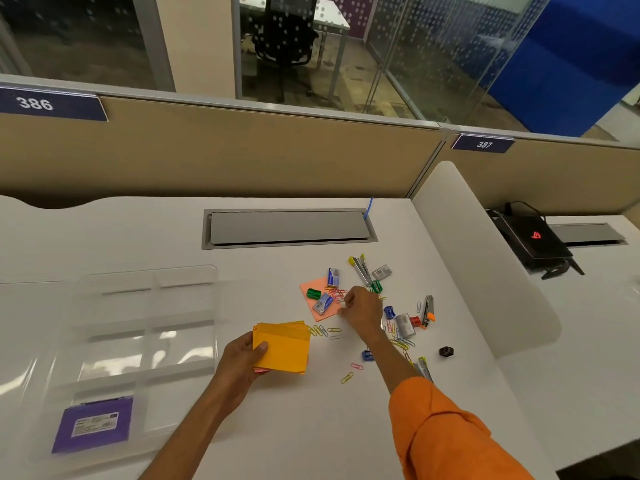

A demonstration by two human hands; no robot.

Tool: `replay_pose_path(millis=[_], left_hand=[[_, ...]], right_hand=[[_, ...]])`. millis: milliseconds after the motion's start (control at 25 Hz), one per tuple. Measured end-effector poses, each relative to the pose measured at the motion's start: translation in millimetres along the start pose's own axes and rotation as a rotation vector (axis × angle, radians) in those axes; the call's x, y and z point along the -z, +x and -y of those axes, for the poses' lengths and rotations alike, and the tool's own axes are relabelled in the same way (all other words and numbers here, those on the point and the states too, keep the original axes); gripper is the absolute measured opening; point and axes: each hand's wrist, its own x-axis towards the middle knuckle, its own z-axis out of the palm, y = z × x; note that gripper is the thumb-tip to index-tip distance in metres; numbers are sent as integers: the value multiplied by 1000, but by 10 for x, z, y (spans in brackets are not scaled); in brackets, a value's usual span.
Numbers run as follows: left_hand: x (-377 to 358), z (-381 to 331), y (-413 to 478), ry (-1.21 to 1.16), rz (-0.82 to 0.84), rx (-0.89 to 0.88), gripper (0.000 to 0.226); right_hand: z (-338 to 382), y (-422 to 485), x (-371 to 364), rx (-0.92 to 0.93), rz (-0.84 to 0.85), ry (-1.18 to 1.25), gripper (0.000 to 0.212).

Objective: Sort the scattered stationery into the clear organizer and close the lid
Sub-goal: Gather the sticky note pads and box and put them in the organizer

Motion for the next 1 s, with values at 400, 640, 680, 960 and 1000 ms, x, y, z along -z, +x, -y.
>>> replay_pose_path(millis=[400,640,680,960,1000], left_hand=[[24,2,20,-9,-6,3,44],[-38,-6,19,-9,9,0,45],[-40,-12,16,-7,11,-2,45],[-5,-36,28,-4,-11,-9,46],[-15,-34,27,-2,-9,-10,46]], right_hand=[[143,-42,-133,-159,9,3,56],[183,-16,-64,-248,103,9,56],[175,-10,-49,-267,115,14,57],[-43,-1,106,-398,167,299,58],[-85,3,119,-420,165,331,56]])
